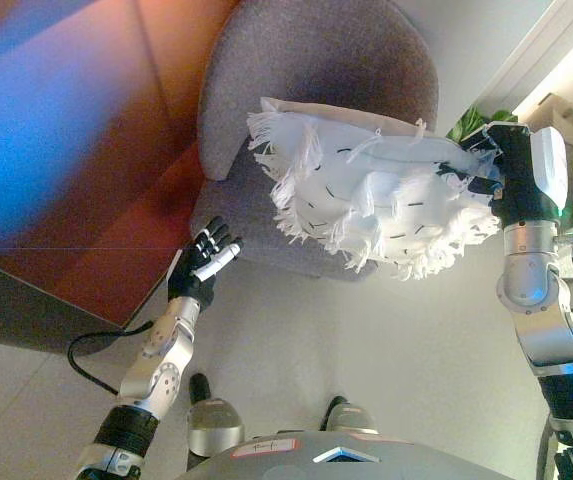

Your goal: Pick up the pillow and put it on the sofa.

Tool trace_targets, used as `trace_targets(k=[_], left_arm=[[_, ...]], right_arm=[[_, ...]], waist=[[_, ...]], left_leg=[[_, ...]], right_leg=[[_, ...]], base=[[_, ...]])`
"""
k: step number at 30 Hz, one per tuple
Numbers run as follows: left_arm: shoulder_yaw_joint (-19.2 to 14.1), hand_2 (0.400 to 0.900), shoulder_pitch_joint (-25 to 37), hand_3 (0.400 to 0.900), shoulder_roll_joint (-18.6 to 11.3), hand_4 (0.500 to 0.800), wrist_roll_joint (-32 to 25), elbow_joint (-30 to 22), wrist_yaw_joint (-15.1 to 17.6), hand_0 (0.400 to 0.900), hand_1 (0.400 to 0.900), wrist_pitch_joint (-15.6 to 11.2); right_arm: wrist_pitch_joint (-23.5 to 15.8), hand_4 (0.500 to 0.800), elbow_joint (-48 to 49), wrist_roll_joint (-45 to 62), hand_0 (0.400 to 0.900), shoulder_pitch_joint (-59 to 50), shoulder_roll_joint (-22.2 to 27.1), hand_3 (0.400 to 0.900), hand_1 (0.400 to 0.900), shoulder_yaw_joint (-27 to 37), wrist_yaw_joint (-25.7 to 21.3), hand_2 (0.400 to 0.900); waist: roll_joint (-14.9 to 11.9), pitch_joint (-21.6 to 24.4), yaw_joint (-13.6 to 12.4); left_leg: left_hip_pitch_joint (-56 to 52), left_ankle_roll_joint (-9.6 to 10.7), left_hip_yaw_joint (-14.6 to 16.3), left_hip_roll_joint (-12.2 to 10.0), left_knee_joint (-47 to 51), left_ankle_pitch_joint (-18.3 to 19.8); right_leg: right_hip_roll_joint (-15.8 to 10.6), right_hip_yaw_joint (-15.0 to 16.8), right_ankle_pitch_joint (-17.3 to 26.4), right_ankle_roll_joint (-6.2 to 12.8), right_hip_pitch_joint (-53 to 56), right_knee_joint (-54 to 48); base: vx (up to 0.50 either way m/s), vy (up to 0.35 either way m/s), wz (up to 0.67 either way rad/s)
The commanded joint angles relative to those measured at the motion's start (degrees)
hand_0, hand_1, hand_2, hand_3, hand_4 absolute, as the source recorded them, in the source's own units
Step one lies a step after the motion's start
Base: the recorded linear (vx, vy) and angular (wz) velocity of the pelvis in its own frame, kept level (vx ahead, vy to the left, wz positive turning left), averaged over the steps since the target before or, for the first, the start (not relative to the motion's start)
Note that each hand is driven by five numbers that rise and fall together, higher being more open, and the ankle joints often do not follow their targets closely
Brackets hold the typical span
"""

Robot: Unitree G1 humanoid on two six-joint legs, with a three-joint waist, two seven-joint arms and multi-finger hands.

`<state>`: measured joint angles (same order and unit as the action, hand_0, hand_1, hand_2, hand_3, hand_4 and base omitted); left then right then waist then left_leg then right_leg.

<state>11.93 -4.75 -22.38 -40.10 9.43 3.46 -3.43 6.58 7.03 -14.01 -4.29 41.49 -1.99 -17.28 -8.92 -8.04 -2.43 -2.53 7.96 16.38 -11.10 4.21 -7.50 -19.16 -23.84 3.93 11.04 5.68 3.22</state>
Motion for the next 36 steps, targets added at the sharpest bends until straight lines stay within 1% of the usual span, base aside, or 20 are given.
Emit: trace_targets(k=[1,3,5,6,8,10,11,14,16,17,19,22,24,25,26,27,29,31,32,36], left_arm=[[-1.4,0.900,1.8,0.900,-1.2,0.800,0.9,-5.0,-5.0,0.900,0.900,-2.6],[-1.9,0.900,0.3,0.900,-2.4,0.800,0.3,-6.6,-6.0,0.900,0.900,-2.0],[-2.3,0.900,-0.5,0.900,-3.4,0.800,-0.2,-7.5,-6.9,0.900,0.900,-1.6],[-2.4,0.900,-1.1,0.900,-4.1,0.800,-0.4,-8.4,-7.7,0.900,0.900,-1.2],[-2.4,0.900,-1.7,0.900,-4.9,0.800,-0.3,-9.4,-8.8,0.900,0.900,-0.8],[-1.7,0.900,-1.8,0.900,-6.4,0.800,-0.3,-10.8,-10.5,0.900,0.900,-0.2],[-1.3,0.900,-1.6,0.900,-7.4,0.800,-0.4,-11.4,-11.2,0.900,0.900,0.0],[-0.8,0.900,-0.3,0.900,-9.8,0.800,-1.2,-11.9,-13.0,0.900,0.900,0.3],[-0.5,0.900,1.2,0.900,-11.5,0.800,-2.1,-11.7,-13.0,0.900,0.900,0.0],[-0.6,0.900,1.6,0.900,-11.8,0.800,-2.2,-11.7,-13.1,0.900,0.900,-0.1],[-0.9,0.900,2.5,0.900,-13.4,0.800,-2.6,-11.6,-13.7,0.900,0.900,-0.7],[-1.4,0.900,2.4,0.900,-14.6,0.800,-2.9,-12.0,-13.9,0.900,0.900,-1.6],[-1.7,0.900,2.8,0.900,-15.4,0.800,-3.2,-11.5,-14.2,0.900,0.900,-1.9],[-1.9,0.900,2.7,0.900,-15.7,0.800,-3.2,-11.6,-14.6,0.900,0.900,-1.7],[-2.1,0.900,2.5,0.900,-16.1,0.800,-3.4,-11.6,-15.0,0.900,0.900,-1.8],[-2.1,0.900,2.3,0.900,-16.3,0.800,-3.4,-11.4,-15.5,0.900,0.900,-2.3],[-2.3,0.900,0.9,0.900,-16.0,0.800,-2.8,-12.5,-15.5,0.900,0.900,-2.3],[-2.8,0.900,0.3,0.900,-16.6,0.800,-3.2,-12.8,-15.0,0.900,0.900,-2.0],[-2.6,0.900,0.4,0.900,-16.8,0.800,-3.5,-12.5,-15.2,0.900,0.900,-2.0],[-2.3,0.900,0.0,0.900,-16.4,0.800,-2.9,-12.8,-16.0,0.900,0.900,-1.5]], right_arm=[[-4.7,0.500,-2.2,2.2,0.400,-16.7,5.9,0.400,0.400,3.9,-2.3,0.400],[-4.4,0.500,-6.2,1.3,0.400,-19.4,6.5,0.400,0.400,2.1,-2.0,0.400],[-3.3,0.500,-9.7,1.1,0.400,-22.1,6.9,0.400,0.400,0.1,-2.1,0.400],[-2.9,0.500,-13.1,0.2,0.400,-24.2,7.0,0.400,0.400,-1.5,-2.6,0.400],[-2.6,0.500,-17.3,0.7,0.400,-26.8,7.8,0.400,0.400,-3.2,-3.1,0.400],[-2.2,0.500,-24.4,2.3,0.400,-31.7,9.6,0.400,0.400,-6.2,-4.0,0.400],[-2.4,0.500,-28.4,2.9,0.400,-34.4,10.6,0.400,0.400,-7.9,-4.9,0.400],[-3.1,0.500,-38.4,4.6,0.400,-41.5,12.7,0.400,0.400,-12.9,-7.0,0.400],[-2.9,0.500,-43.9,5.0,0.400,-47.1,14.0,0.400,0.400,-17.4,-8.2,0.400],[-2.9,0.500,-45.3,5.5,0.400,-48.9,14.4,0.400,0.400,-18.9,-8.5,0.400],[-1.7,0.500,-48.6,7.2,0.400,-53.6,15.6,0.400,0.400,-22.8,-10.0,0.400],[-0.2,0.500,-52.1,8.2,0.400,-58.5,17.1,0.400,0.400,-27.3,-11.1,0.400],[0.9,0.500,-56.0,10.4,0.400,-60.9,17.1,0.400,0.400,-27.9,-11.4,0.400],[1.2,0.500,-58.6,10.3,0.400,-62.1,16.9,0.400,0.400,-28.3,-12.4,0.400],[2.1,0.800,-60.2,10.9,0.900,-63.0,16.8,0.900,0.900,-28.8,-11.9,0.900],[4.1,0.800,-61.5,11.8,0.900,-63.4,16.6,0.900,0.900,-28.7,-11.1,0.900],[7.1,0.800,-62.7,13.7,0.900,-63.5,16.8,0.900,0.900,-29.3,-11.9,0.900],[6.0,0.800,-63.5,13.9,0.900,-62.9,16.6,0.900,0.900,-27.7,-13.5,0.900],[5.7,0.800,-63.9,13.4,0.900,-62.9,16.4,0.900,0.900,-27.3,-14.2,0.900],[6.5,0.800,-63.9,13.5,0.900,-62.4,15.8,0.900,0.900,-26.4,-15.9,0.900]], waist=[[0.2,5.3,-3.6],[0.2,5.3,-5.0],[0.2,5.2,-6.2],[0.3,5.0,-7.4],[0.5,4.8,-8.5],[0.6,4.4,-10.4],[0.7,4.3,-11.5],[0.7,3.2,-14.3],[0.6,1.8,-15.9],[0.7,1.3,-16.2],[0.6,-0.2,-17.6],[1.0,-1.8,-18.7],[1.1,-2.5,-19.4],[1.1,-2.8,-19.8],[1.1,-2.9,-20.1],[1.1,-3.2,-20.3],[1.3,-3.4,-20.6],[1.4,-3.4,-20.5],[1.4,-3.2,-20.5],[1.6,-2.5,-20.0]], left_leg=[[-4.4,-3.2,1.3,-0.6,0.0,6.1],[-4.2,-2.7,0.6,-1.1,0.1,5.7],[-4.0,-2.4,-0.3,-1.3,0.1,5.3],[-3.8,-2.2,-1.1,-1.5,0.2,5.1],[-3.5,-1.9,-2.1,-1.7,0.2,4.6],[-2.3,-1.3,-3.3,-2.2,0.2,3.9],[-2.0,-0.5,-4.5,-2.8,0.3,4.5],[1.0,0.4,-6.4,-3.7,0.2,3.5],[3.5,0.9,-8.1,-4.2,0.2,2.7],[4.3,1.0,-8.6,-4.3,0.2,2.6],[6.6,1.4,-10.2,-5.0,0.3,1.9],[8.8,1.9,-11.2,-6.2,0.4,0.9],[9.9,2.1,-12.0,-6.9,0.4,0.5],[10.4,2.2,-12.4,-7.2,0.5,0.2],[10.7,2.3,-12.6,-7.4,0.5,0.1],[11.0,2.4,-12.9,-7.6,0.4,-0.1],[11.1,2.4,-13.1,-8.2,0.5,-0.4],[10.7,2.5,-12.8,-8.6,0.4,-0.4],[10.6,2.6,-12.6,-8.8,0.4,-0.4],[9.0,2.4,-11.9,-8.8,0.4,-0.3]], right_leg=[[-1.3,-1.9,12.3,1.99,-3.4,-4.1],[-0.9,-3.1,11.1,1.43,-2.3,-4.5],[-0.4,-4.0,10.1,0.96,-1.4,-4.8],[0.1,-4.8,9.2,0.59,-0.8,-5.0],[0.7,-5.6,8.2,0.15,-0.1,-5.2],[1.4,-6.6,7.2,-0.22,0.4,-5.8],[2.2,-6.3,6.3,0.46,0.9,-6.3],[2.9,-7.6,6.1,0.54,0.2,-6.8],[3.4,-8.3,6.1,0.72,-0.8,-7.2],[3.5,-8.5,6.1,0.74,-1.1,-7.3],[4.0,-9.0,5.9,0.93,-2.3,-7.6],[4.5,-9.6,5.6,1.09,-3.2,-7.7],[4.8,-10.0,5.3,1.11,-3.6,-7.9],[5.1,-10.0,5.1,1.15,-3.7,-8.0],[5.3,-10.1,5.0,1.17,-3.7,-8.0],[5.5,-10.1,4.8,1.20,-3.7,-8.1],[5.8,-9.9,4.4,1.16,-3.6,-8.2],[6.0,-9.8,4.0,1.10,-3.1,-8.2],[6.1,-9.7,3.8,1.14,-2.8,-8.2],[6.2,-9.1,3.3,1.20,-1.7,-8.2]], base=[[0.14,-0.058,0.18],[0.16,-0.069,0.20],[0.16,-0.084,0.20],[0.14,-0.083,0.19],[0.13,-0.081,0.19],[0.12,-0.113,0.24],[0.11,-0.160,0.25],[-0.02,-0.186,0.23],[-0.12,-0.214,0.18],[-0.15,-0.230,0.15],[-0.13,-0.222,0.14],[-0.08,-0.178,0.11],[-0.05,-0.185,0.07],[-0.02,-0.161,0.05],[-0.02,-0.149,0.03],[0.00,-0.114,0.01],[0.03,-0.075,-0.05],[0.03,-0.049,-0.08],[0.03,-0.036,-0.03],[0.06,0.014,-0.06]])
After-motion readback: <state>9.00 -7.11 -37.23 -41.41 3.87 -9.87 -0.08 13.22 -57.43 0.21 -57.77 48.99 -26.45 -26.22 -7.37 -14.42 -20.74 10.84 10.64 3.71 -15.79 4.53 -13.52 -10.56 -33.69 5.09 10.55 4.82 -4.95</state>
